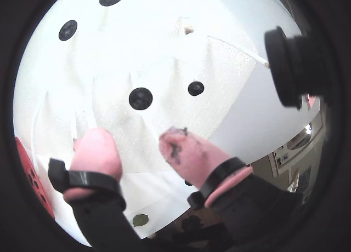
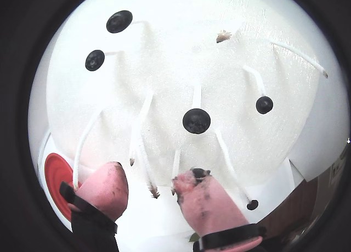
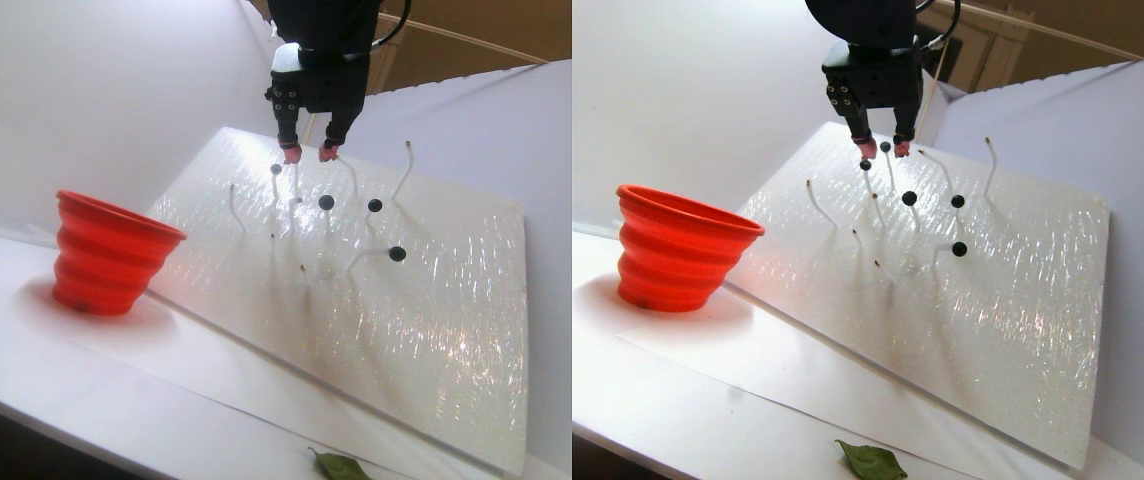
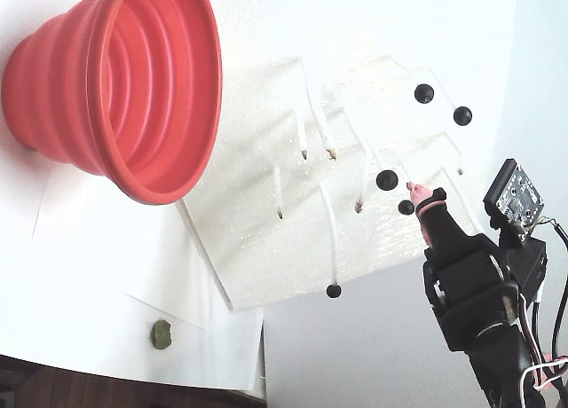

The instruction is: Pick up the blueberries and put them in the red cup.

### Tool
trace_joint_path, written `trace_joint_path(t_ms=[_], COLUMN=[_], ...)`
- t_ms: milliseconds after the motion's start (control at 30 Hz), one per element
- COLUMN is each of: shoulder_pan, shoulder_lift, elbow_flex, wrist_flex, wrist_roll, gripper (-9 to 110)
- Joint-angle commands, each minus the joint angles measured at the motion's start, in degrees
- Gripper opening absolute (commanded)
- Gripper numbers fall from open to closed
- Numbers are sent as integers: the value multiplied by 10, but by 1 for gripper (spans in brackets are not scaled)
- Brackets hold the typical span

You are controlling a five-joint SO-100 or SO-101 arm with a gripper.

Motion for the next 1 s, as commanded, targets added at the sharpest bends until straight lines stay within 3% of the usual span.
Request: trace_joint_path(t_ms=[0,967], shoulder_pan=[40,66], shoulder_lift=[1,-123], elbow_flex=[-71,-174], wrist_flex=[-21,-48], wrist_roll=[-6,-22], gripper=[17,19])
